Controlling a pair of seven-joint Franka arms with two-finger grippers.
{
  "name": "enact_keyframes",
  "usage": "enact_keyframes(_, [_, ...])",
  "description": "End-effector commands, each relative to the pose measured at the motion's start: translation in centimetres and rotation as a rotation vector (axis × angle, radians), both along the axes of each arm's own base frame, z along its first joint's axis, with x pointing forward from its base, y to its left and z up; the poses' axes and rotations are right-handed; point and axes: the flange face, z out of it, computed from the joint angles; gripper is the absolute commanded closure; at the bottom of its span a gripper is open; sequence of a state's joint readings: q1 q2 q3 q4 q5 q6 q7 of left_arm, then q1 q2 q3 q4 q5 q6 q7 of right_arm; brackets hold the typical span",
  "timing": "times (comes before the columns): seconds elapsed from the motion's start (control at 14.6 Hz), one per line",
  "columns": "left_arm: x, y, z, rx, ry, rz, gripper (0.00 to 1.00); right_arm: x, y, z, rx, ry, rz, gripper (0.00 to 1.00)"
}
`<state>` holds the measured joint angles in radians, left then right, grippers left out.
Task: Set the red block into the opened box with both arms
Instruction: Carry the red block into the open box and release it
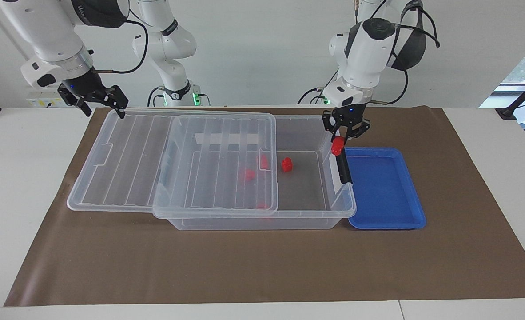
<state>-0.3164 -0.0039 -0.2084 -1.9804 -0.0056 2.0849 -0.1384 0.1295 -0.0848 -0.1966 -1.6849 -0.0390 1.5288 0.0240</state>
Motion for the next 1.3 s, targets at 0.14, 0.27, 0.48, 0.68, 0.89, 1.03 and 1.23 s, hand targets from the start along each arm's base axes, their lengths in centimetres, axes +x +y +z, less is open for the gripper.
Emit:
enact_keyframes(0.14, [2.4, -2.5, -6.0, 0.014, -0.014, -0.017, 1.0, -0.7, 0.0, -0.1, 0.003, -0.008, 0.005, 0.0])
enact_keyframes(0.27, [2.9, -2.9, -8.1, 0.029, -0.013, -0.033, 1.0, -0.7, 0.0, -0.1, 0.003, -0.008, 0.005, 0.0])
enact_keyframes(0.48, [3.4, -3.7, -11.1, 0.02, -0.009, -0.04, 1.0, -0.7, 0.0, -0.1, 0.003, -0.005, 0.003, 0.0])
enact_keyframes(0.68, [3.4, -5.4, -14.9, 0.038, -0.03, -0.094, 1.0, -0.8, 0.1, 0.0, 0.004, -0.004, 0.003, 0.0])
enact_keyframes(0.89, [3.0, -5.6, -15.7, 0.047, -0.014, -0.099, 1.0, -0.8, 0.0, 0.0, 0.004, -0.004, 0.003, 0.0])
enact_keyframes(1.03, [3.2, -5.9, -15.3, 0.032, -0.034, -0.098, 0.74, -0.8, 0.0, 0.0, 0.004, -0.004, 0.003, 0.0])
enact_keyframes(1.23, [3.3, -5.4, -14.2, 0.032, -0.042, -0.091, 0.0, -0.8, 0.1, 0.0, 0.004, -0.004, 0.004, 0.0])
